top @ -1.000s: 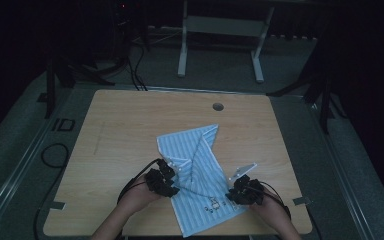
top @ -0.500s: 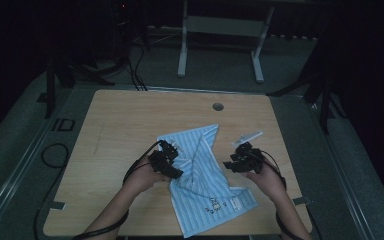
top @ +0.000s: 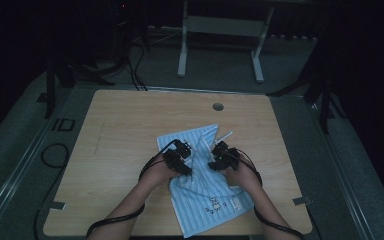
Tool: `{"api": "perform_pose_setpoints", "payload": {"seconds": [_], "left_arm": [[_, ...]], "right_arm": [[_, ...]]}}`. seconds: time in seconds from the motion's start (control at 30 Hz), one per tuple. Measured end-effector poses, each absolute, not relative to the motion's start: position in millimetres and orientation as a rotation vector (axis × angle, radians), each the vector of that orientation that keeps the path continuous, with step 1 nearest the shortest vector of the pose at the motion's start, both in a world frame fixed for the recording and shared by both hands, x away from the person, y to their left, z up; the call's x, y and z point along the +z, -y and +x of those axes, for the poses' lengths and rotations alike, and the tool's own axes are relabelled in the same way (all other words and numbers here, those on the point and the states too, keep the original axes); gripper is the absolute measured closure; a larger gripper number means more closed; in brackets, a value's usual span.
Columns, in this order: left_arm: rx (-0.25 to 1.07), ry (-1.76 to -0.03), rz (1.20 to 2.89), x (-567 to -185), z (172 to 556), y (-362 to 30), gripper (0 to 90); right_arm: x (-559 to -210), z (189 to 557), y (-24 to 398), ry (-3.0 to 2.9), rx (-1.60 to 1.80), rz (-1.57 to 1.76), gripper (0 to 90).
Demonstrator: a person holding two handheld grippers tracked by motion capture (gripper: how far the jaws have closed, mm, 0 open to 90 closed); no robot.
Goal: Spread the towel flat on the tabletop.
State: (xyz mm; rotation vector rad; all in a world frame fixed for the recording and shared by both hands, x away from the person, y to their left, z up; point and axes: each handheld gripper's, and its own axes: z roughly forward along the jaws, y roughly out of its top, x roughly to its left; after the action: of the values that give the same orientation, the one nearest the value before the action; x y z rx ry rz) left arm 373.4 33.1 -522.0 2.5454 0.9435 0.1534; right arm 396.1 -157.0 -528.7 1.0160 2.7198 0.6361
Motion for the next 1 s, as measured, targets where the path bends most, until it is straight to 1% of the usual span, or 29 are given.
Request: {"api": "perform_pose_setpoints", "payload": {"seconds": [0.07, 0.1, 0.17, 0.23, 0.3, 0.33, 0.4, 0.43, 0.5, 0.57, 0.6, 0.7, 0.77, 0.8, 0.97, 1.0], "left_arm": [[0.161, -0.958, 2.516, -520.2, 373.4, -34.9, 77.2], [0.153, -0.962, 2.504, -518.6, 374.4, -36.6, 83.9], [0.187, -0.991, 2.477, -513.8, 377.2, -42.9, 86.3], [0.203, -1.036, 2.426, -507.0, 380.0, -54.7, 86.3], [0.23, -1.079, 2.369, -499.2, 380.7, -69.3, 86.4], [0.234, -1.101, 2.334, -495.5, 380.0, -77.1, 86.4], [0.257, -1.135, 2.281, -489.3, 376.9, -91.9, 86.3], [0.271, -1.148, 2.256, -486.9, 374.2, -98.4, 86.3], [0.273, -1.169, 2.224, -484.7, 368.0, -108.2, 86.2], [0.243, -1.175, 2.199, -486.2, 361.0, -114.2, 86.0], [0.223, -1.183, 2.176, -488.5, 357.4, -116.1, 86.0], [0.194, -1.179, 2.179, -497.7, 348.5, -115.2, 85.9], [0.168, -1.17, 2.204, -505.1, 346.0, -111.7, 85.5], [0.149, -1.166, 2.212, -509.1, 345.0, -109.8, 85.5], [0.127, -1.177, 2.263, -526.9, 349.6, -106.4, 85.6], [0.124, -1.184, 2.265, -529.7, 352.6, -106.4, 85.6]], "right_arm": [[-528.1, 393.1, 154.0, -2.739, 0.642, 0.99, 81.9], [-527.7, 392.4, 153.0, -2.73, 0.633, 0.974, 85.5], [-521.6, 394.3, 159.0, -2.709, 0.695, 1.012, 87.0], [-517.0, 394.7, 163.7, -2.688, 0.717, 1.027, 87.0], [-500.0, 395.3, 181.8, -2.634, 0.775, 1.072, 87.4], [-500.0, 395.3, 181.8, -2.634, 0.775, 1.072, 87.4], [-483.9, 393.5, 199.0, -2.584, 0.82, 1.103, 87.4], [-483.9, 393.5, 199.0, -2.584, 0.82, 1.103, 87.4], [-475.8, 390.6, 208.4, -2.559, 0.839, 1.121, 87.3], [-472.5, 386.3, 215.5, -2.572, 0.864, 1.135, 87.2], [-472.9, 383.5, 218.5, -2.575, 0.877, 1.14, 87.1], [-480.5, 375.6, 222.1, -2.599, 0.876, 1.149, 87.2], [-492.8, 372.6, 221.5, -2.612, 0.821, 1.166, 87.1], [-492.8, 372.6, 221.5, -2.612, 0.821, 1.166, 87.1], [-522.0, 373.3, 218.4, -2.654, 0.73, 1.188, 86.7], [-522.0, 373.3, 218.4, -2.654, 0.73, 1.188, 86.7]]}}
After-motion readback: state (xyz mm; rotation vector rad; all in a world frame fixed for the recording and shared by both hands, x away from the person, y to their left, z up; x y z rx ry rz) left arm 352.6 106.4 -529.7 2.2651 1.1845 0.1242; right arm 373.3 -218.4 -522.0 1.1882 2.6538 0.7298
